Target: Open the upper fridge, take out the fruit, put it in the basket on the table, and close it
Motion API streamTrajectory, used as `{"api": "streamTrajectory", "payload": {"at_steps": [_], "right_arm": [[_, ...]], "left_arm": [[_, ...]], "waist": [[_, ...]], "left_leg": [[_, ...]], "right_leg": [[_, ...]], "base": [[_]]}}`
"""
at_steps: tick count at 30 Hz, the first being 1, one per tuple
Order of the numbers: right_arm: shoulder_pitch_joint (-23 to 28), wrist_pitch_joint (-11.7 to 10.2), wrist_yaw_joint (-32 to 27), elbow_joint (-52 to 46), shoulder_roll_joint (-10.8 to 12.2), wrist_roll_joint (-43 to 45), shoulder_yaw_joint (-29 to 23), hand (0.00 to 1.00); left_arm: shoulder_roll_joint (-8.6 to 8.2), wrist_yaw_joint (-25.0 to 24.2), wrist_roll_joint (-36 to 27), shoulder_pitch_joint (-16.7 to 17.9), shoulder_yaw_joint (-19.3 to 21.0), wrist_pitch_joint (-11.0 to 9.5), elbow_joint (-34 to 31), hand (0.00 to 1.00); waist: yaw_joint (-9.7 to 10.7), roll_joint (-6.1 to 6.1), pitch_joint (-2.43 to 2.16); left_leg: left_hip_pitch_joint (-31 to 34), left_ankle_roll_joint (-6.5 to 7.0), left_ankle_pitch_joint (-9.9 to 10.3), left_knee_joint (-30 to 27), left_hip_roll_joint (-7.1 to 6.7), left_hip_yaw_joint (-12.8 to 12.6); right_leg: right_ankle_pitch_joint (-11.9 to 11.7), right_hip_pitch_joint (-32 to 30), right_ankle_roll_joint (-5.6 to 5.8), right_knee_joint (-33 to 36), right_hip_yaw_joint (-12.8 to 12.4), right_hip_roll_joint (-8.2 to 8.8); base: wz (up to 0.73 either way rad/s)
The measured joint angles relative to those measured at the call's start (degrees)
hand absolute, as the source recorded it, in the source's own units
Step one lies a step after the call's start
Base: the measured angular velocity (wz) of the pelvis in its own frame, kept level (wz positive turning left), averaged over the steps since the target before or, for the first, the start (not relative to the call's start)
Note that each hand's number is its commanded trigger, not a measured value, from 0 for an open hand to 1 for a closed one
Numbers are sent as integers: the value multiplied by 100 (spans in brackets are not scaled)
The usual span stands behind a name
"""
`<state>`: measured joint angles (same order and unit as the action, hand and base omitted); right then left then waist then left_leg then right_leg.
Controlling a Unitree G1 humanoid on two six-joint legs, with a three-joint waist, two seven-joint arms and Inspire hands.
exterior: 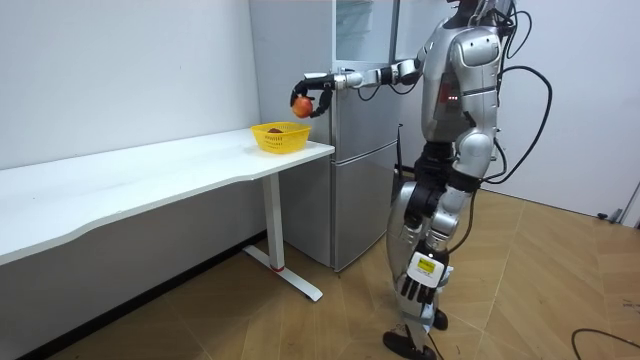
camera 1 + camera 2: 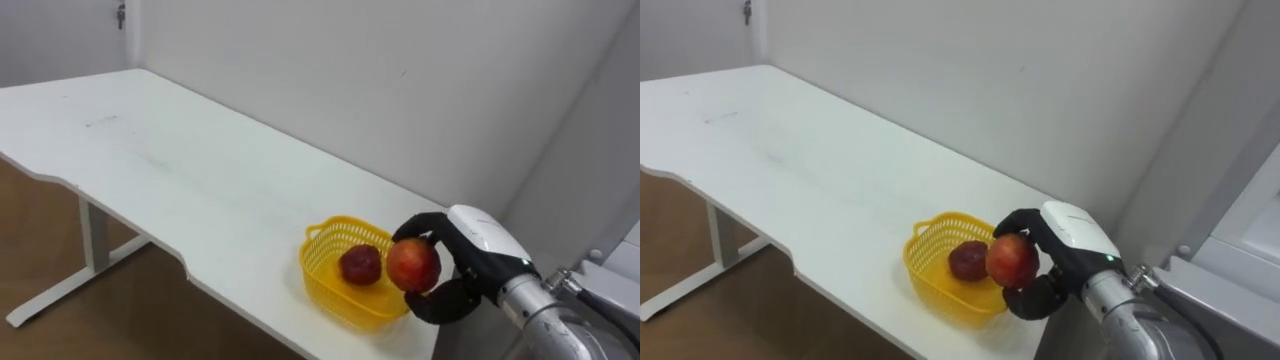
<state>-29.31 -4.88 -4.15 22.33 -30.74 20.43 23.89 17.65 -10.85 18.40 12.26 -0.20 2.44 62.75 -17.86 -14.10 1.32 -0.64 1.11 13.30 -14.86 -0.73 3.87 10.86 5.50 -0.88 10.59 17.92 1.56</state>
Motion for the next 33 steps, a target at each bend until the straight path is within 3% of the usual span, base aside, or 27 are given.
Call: {"api": "streamTrajectory", "payload": {"at_steps": [27,33], "right_arm": [[-1,125,-4,-287,1,47,1,0],[0,118,-13,-310,1,-39,-64,0]], "left_arm": [[80,12,146,107,-3,130,-92,0],[50,10,143,128,3,131,-92,0]], "waist": [[-120,28,23],[-101,100,24]], "left_leg": [[8,-3,-1,5,-18,94],[-6,-3,-1,-3,-23,85]], "right_leg": [[0,58,0,0,123,-7],[0,75,0,-7,124,-8]], "base": [[2],[0]]}}
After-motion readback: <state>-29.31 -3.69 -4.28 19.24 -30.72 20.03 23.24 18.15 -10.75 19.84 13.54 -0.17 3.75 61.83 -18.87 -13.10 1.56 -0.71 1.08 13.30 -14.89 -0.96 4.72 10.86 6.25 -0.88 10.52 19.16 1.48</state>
